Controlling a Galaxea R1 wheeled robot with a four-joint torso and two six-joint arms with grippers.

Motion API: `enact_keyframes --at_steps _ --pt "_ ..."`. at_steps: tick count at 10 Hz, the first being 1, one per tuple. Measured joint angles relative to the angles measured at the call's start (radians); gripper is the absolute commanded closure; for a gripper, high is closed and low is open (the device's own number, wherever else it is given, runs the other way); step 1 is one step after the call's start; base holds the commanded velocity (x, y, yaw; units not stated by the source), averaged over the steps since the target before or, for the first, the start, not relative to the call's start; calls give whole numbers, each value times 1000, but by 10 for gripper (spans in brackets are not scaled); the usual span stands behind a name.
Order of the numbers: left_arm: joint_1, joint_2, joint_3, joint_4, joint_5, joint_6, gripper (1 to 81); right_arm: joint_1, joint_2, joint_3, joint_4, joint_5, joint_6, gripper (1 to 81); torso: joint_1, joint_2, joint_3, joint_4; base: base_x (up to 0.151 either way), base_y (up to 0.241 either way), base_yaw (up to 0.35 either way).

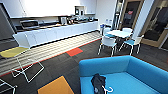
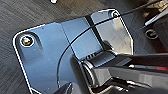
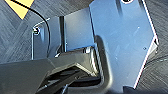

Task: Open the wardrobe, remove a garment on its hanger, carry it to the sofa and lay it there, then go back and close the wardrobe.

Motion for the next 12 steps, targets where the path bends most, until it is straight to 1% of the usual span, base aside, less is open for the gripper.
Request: enact_keyframes --at_steps 4,6,9,10,12 --pt "0 23 -25 25 -1 1 10 0 0 0 0 -9 0 10 0 0 0 0 0 0 316" --pt "3 33 -54 26 -9 23 10 0 0 0 0 -11 0 10 0 0 0 0 0 0 338" --pt "9 70 -120 26 -56 45 10 0 0 0 0 -15 0 10 0 0 0 0 0 0 338" --pt "11 76 -124 26 -84 45 10 0 0 -4 0 -16 0 10 0 0 0 0 0 0 338" --pt "20 77 -125 27 -97 46 10 0 0 -7 0 -17 0 10 0 0 0 0 0 0 338"
